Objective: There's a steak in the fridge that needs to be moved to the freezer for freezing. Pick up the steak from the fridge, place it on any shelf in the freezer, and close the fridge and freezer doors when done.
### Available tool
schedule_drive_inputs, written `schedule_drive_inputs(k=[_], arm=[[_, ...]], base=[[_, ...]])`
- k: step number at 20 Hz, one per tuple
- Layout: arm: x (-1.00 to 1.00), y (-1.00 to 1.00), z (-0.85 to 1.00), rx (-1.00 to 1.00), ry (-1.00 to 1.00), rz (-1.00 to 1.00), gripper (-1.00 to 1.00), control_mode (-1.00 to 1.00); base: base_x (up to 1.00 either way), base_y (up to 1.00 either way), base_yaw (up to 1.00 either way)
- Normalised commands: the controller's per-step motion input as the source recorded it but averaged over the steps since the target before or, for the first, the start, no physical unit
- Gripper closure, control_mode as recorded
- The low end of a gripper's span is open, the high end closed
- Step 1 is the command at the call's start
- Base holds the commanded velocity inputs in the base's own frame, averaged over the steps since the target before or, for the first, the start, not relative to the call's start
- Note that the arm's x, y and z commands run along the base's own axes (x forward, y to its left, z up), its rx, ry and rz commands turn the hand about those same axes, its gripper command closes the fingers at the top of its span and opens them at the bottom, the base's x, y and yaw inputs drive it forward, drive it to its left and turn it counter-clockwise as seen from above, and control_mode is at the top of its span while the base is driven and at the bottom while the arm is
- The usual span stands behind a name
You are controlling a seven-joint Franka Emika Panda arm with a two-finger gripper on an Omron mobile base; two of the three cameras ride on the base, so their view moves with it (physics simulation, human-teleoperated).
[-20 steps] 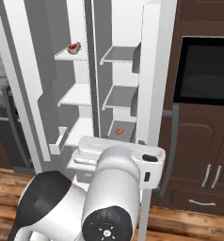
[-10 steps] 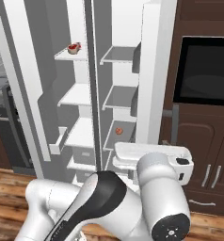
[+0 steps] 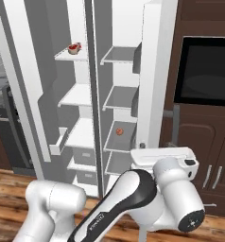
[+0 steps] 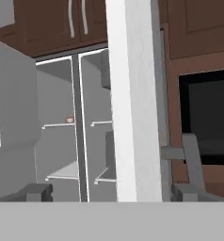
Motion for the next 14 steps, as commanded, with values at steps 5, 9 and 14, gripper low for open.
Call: schedule_drive_inputs(k=[5, 9, 14], arm=[[0.64, -0.22, -0.32, 0.00, 0.00, 0.00, -1.00, -1.00], [0.40, -0.31, -0.25, 0.00, -0.01, 0.00, -1.00, -1.00], [0.38, -0.55, -0.24, 0.00, 0.00, 0.00, -1.00, -1.00]], base=[[0.00, 0.00, 0.00], [0.00, 0.00, 0.00], [0.00, 0.00, 0.00]])
